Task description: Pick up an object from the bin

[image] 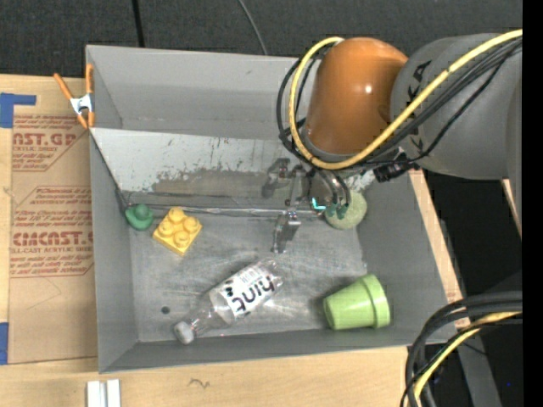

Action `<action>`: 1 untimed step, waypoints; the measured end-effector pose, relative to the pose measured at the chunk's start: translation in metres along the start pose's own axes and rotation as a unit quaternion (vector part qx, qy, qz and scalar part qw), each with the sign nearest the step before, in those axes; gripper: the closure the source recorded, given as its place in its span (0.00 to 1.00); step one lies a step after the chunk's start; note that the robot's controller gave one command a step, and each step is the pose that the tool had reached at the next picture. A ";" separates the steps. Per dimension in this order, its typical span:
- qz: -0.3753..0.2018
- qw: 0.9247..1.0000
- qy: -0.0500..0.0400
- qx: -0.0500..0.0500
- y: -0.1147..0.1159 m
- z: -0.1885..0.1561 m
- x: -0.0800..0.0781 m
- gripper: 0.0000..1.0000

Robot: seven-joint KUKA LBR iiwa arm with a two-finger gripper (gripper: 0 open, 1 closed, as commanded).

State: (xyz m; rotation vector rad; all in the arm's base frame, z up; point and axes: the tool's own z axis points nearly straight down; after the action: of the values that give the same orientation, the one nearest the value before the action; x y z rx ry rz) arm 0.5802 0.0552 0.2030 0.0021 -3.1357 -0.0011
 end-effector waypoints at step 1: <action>0.000 1.000 -0.004 0.000 0.000 -0.004 -0.002 0.00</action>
Offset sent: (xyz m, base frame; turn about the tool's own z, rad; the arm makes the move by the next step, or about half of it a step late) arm -0.0699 0.0206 -0.1330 -0.2289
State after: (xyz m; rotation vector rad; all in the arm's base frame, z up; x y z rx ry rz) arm 0.5819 0.0550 0.2073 0.0010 -3.1436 -0.0018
